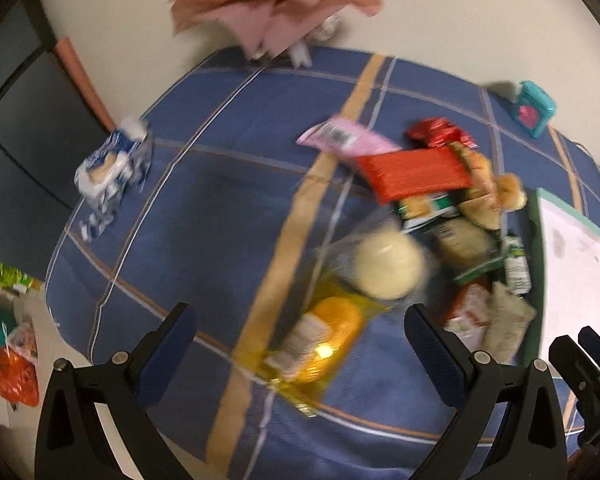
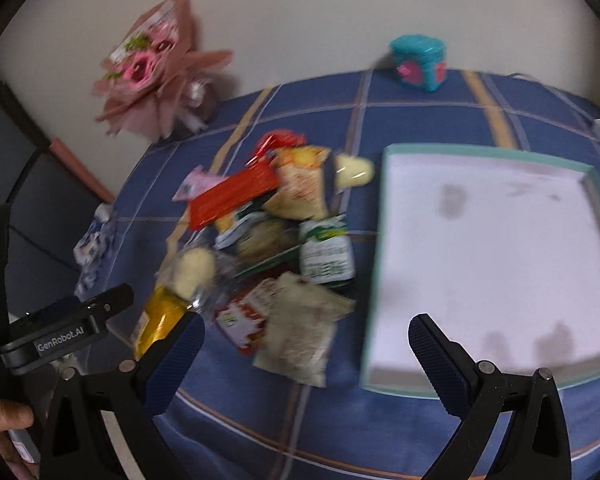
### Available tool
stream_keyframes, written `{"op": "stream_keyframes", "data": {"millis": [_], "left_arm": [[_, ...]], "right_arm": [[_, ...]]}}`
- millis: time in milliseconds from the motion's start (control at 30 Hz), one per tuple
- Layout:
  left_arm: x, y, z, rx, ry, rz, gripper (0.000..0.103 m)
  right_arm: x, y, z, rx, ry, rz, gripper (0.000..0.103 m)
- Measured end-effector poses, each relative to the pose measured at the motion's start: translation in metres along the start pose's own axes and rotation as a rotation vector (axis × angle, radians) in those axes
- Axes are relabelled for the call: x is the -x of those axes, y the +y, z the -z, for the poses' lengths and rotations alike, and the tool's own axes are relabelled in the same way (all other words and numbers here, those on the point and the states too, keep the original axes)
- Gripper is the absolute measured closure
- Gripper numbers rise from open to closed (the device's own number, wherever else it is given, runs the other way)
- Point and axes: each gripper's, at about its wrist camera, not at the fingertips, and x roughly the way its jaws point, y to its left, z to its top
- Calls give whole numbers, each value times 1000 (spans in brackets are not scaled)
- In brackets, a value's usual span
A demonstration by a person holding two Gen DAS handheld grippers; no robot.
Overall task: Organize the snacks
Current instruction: 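Grasp the yellow barcode pastry bag with left tool while right tool grasps cream biscuit packet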
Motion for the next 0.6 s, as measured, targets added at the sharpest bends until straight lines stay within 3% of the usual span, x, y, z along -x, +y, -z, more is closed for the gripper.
{"op": "stream_keyframes", "data": {"millis": [300,600], "left_arm": [[-37,25,12,34,87,42,0],[-66,19,17,7,140,103,1]], "right_arm": [[-39,13,8,21,90,-3,0],[-60,14,11,16,141,33,26]]}}
